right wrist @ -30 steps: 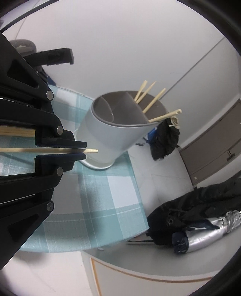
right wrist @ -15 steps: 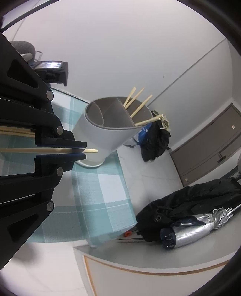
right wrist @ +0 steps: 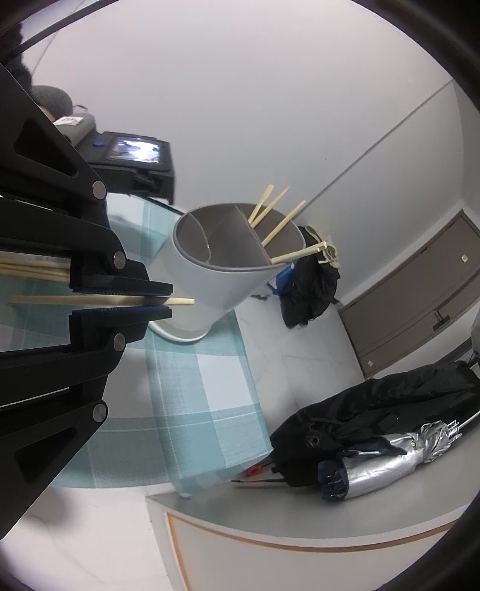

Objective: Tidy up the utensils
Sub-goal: 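Grasp a chopstick with the right gripper while the left gripper grasps another, then lift both chopsticks and lower them into the white utensil holder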

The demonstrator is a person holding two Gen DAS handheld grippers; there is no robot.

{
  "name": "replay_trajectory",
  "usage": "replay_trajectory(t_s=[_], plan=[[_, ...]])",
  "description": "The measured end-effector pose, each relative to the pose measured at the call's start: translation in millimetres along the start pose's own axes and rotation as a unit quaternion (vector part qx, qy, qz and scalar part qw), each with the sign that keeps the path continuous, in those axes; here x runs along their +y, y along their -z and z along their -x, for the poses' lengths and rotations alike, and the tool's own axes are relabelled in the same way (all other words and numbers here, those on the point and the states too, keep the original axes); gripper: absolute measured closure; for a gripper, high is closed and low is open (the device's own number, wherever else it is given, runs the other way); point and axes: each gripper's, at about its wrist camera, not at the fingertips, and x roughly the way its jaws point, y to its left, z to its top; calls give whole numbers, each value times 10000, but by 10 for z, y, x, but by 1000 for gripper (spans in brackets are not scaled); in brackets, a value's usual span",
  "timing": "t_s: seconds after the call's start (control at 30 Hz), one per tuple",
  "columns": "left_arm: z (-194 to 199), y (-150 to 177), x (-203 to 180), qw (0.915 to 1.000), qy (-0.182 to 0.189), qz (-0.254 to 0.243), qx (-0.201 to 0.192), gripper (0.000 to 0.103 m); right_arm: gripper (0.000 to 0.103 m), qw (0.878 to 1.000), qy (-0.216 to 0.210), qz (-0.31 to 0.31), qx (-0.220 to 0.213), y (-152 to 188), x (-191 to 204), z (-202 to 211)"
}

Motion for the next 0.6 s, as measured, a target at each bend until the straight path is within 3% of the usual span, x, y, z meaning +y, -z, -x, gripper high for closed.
replay_trajectory(t_s=[0.07,0.23,0.4,0.6], plan=[[-8,-29,-21,9999,75,42,88,100,99,10000,11,-9,-19,-12,1,3],[0,-149,92,9984,394,274,298,101,99,9999,108,122,-28,7,13,10],[327,-40,198,9973,640,142,-335,101,99,9995,170,272,-1,85,83,19],[855,282,312,9849,993,84,-1418,102,99,9972,208,678,-218,175,328,107]])
